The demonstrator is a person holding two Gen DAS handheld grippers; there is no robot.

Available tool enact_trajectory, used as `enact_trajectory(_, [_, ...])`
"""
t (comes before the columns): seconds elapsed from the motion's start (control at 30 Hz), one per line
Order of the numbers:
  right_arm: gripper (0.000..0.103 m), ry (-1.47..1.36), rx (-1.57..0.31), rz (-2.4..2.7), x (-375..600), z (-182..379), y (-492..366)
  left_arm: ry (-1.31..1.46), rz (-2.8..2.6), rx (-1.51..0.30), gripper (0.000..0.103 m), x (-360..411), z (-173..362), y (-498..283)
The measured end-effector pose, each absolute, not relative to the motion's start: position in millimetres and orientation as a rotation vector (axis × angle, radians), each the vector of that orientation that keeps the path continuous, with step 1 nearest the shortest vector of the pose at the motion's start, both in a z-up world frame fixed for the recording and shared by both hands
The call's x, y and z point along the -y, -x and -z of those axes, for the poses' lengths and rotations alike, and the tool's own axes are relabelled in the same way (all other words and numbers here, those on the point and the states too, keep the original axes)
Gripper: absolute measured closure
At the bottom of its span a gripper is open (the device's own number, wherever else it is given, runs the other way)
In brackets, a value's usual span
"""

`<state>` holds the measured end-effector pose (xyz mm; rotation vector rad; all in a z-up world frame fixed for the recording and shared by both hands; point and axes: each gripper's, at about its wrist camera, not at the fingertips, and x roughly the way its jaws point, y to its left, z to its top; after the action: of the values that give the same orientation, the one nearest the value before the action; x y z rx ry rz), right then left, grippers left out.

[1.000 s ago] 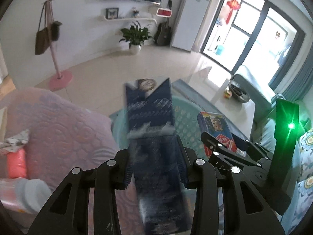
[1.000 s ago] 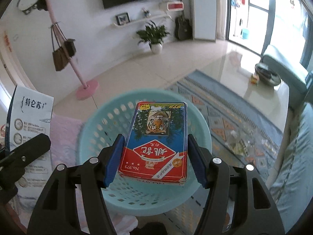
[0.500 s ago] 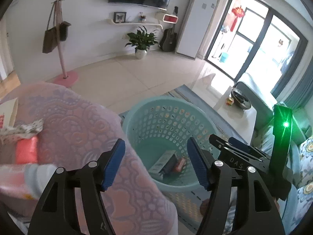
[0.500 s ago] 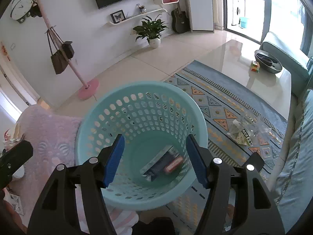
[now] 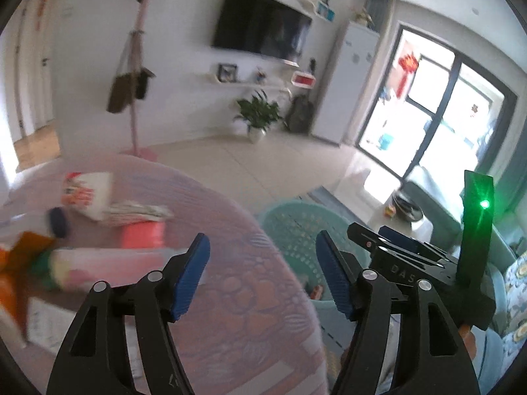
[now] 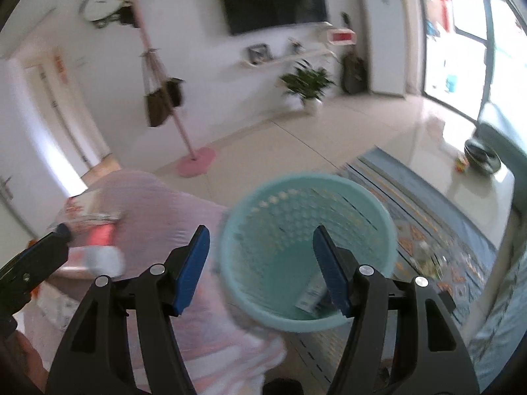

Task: Collect trash
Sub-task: 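Grasp the orange paper cup with the left gripper while the right grasps the white carton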

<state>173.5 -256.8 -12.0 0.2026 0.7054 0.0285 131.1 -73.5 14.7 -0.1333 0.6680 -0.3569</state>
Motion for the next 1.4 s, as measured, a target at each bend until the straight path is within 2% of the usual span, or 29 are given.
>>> enact_trajectory(0.23, [0.041,-0.099,-0.627,-0.242,168,-16,-150,0.226,0.154,-0.595,0.035,-18,-36,-86])
enact_trajectory(0.37, [0.041,-0.036,-0.64,-0.354,113,-12,-143,0.261,0.002,-0.603,0.033,-73,-36,-69])
enact_trajectory(0.47, [0.041,-0.025,-0.7,-0.447,78,1,-148,0.299,-0.073,-0.647,0.029,-112,-25,-63])
enact_trajectory(0.63, [0.042,0.046,-0.757,-0.555,29,25,-149,0.326,-0.162,-0.756,0.029,-154,6,-70])
enact_trajectory(0.97, [0.042,0.054,-0.922,-0.66,7,63,-166,0.324,-0.21,-0.782,0.029,-172,25,-91])
enact_trajectory(1.2, [0.041,0.113,-0.963,-0.785,9,64,-135,0.355,-0.223,-0.8,0.036,-179,35,-96])
enact_trajectory(1.3, [0.034,0.174,-0.946,-0.798,-1,64,-124,0.357,-0.224,-0.803,0.04,-183,37,-96])
enact_trajectory(1.4, [0.033,0.239,-0.927,-0.785,-18,67,-121,0.361,-0.22,-0.807,0.044,-187,40,-95])
